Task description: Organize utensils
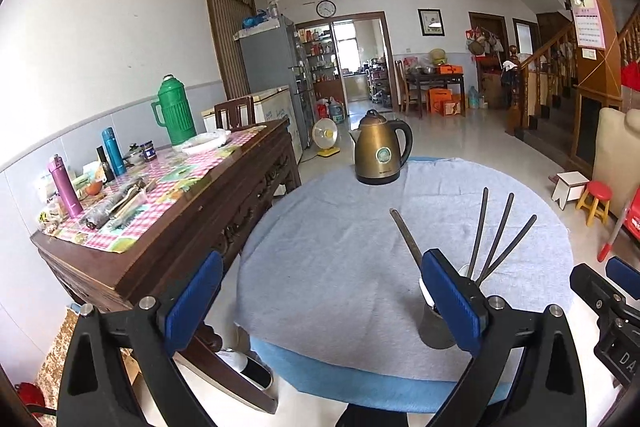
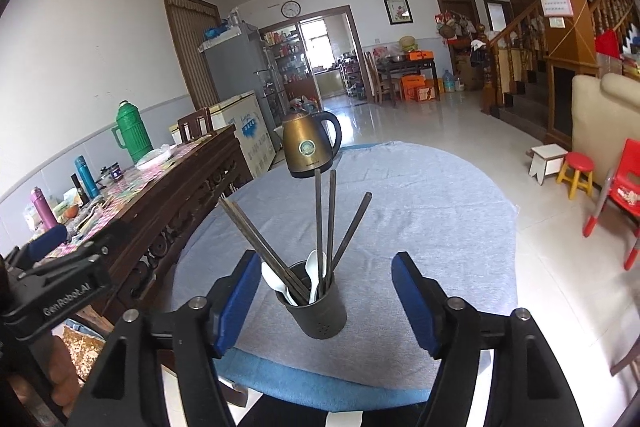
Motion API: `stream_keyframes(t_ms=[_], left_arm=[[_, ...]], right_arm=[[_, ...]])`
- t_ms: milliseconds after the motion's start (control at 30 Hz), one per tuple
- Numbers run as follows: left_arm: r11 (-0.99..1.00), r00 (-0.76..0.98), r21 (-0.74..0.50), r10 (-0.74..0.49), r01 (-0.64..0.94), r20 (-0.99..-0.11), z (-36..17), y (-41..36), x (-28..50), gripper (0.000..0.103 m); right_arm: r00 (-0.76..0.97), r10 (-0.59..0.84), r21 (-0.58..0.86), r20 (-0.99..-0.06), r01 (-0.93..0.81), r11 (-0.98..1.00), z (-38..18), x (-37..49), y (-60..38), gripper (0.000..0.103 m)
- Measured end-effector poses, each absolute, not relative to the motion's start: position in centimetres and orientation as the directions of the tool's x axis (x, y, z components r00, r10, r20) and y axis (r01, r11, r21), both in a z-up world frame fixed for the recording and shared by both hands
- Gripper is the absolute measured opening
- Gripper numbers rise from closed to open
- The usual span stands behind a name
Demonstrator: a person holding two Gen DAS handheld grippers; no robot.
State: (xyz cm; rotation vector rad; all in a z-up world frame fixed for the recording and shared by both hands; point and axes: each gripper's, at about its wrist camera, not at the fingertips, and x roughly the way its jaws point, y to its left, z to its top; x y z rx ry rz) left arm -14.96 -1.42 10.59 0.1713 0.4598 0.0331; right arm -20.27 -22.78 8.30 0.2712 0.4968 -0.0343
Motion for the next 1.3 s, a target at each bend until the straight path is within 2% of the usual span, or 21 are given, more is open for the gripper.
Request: stream_keyframes(t_ms=[400, 1300], left_arm=[[0.986, 0.902, 0.165, 0.079, -0.009, -0.424, 11.6, 0.5, -16.9, 0.1], [0.977, 0.91, 0.212, 0.052, 0.04, -0.412, 11.5, -0.5, -19.1, 0.1]], right_arm=[[0.88, 0.011, 0.234, -0.474, 0.114, 0.965, 9.2, -21.5, -20.2, 0.074], [0.876, -0.006, 0.243, -0.481, 0.14, 0.96, 8.6, -23.4, -20.2, 0.074]])
